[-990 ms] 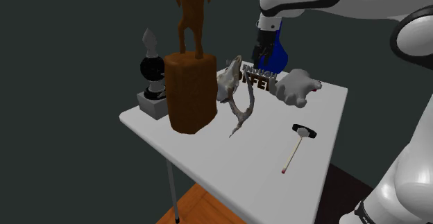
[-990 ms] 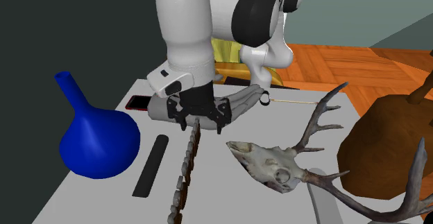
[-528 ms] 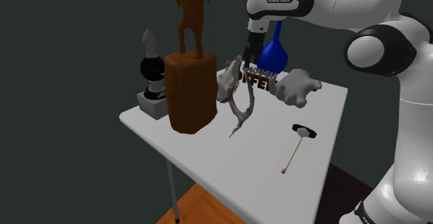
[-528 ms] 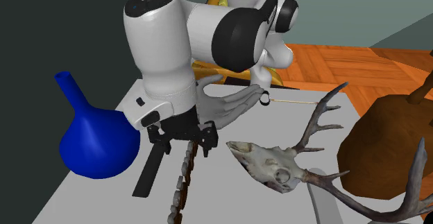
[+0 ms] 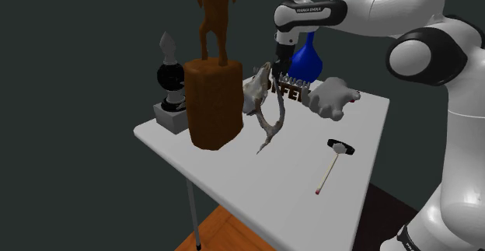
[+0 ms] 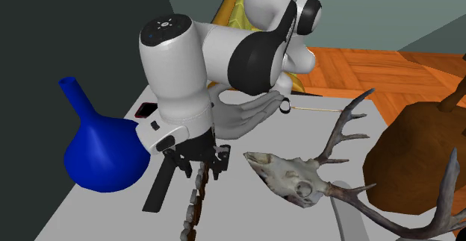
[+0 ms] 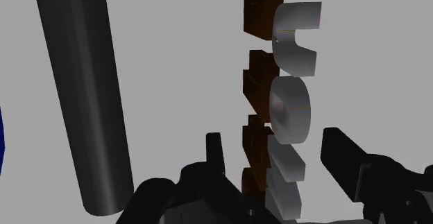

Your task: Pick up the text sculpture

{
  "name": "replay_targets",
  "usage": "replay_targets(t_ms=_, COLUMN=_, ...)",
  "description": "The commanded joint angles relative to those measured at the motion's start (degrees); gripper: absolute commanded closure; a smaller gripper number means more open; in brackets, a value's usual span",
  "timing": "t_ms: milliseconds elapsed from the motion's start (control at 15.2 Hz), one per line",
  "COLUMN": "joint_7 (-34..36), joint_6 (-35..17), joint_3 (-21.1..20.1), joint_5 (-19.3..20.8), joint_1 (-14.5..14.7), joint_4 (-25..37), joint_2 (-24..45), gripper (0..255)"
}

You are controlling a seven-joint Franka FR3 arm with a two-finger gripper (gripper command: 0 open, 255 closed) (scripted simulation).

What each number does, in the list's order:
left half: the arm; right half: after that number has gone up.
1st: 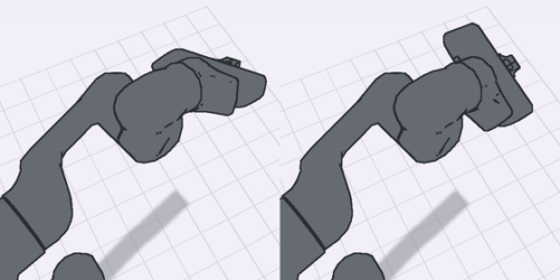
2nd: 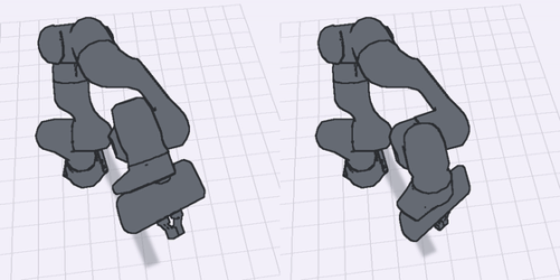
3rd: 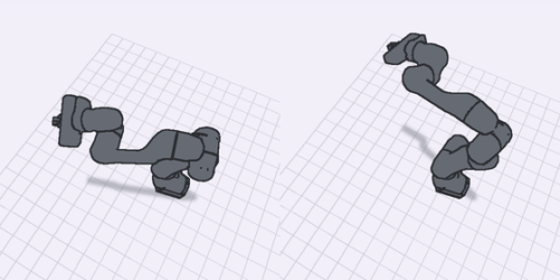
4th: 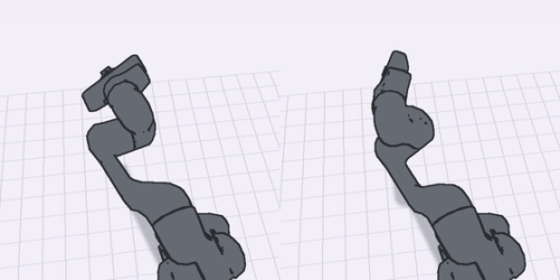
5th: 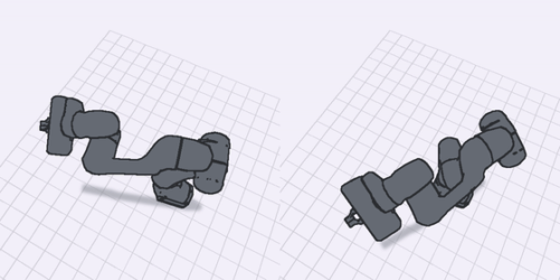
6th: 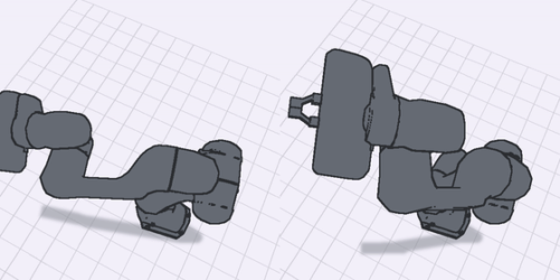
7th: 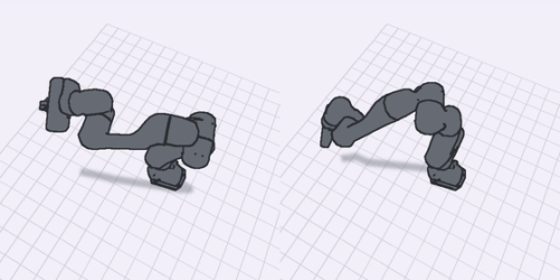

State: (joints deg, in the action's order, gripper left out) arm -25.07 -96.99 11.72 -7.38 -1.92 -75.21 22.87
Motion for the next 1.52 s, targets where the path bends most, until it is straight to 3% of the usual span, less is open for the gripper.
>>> replay_targets(t_ms=0, joint_7=-0.02, joint_6=-0.18, joint_3=0.0, joint_5=0.01, joint_1=0.01, joint_4=-0.24, joint_2=-0.08, gripper=255)
replay_targets(t_ms=528, joint_7=-0.04, joint_6=-0.23, joint_3=0.01, joint_5=0.0, joint_1=0.0, joint_4=-0.27, joint_2=-0.06, gripper=255)
replay_targets(t_ms=1452, joint_7=0.6, joint_6=12.71, joint_3=0.0, joint_5=-0.64, joint_1=-1.4, joint_4=16.35, joint_2=3.61, gripper=255)
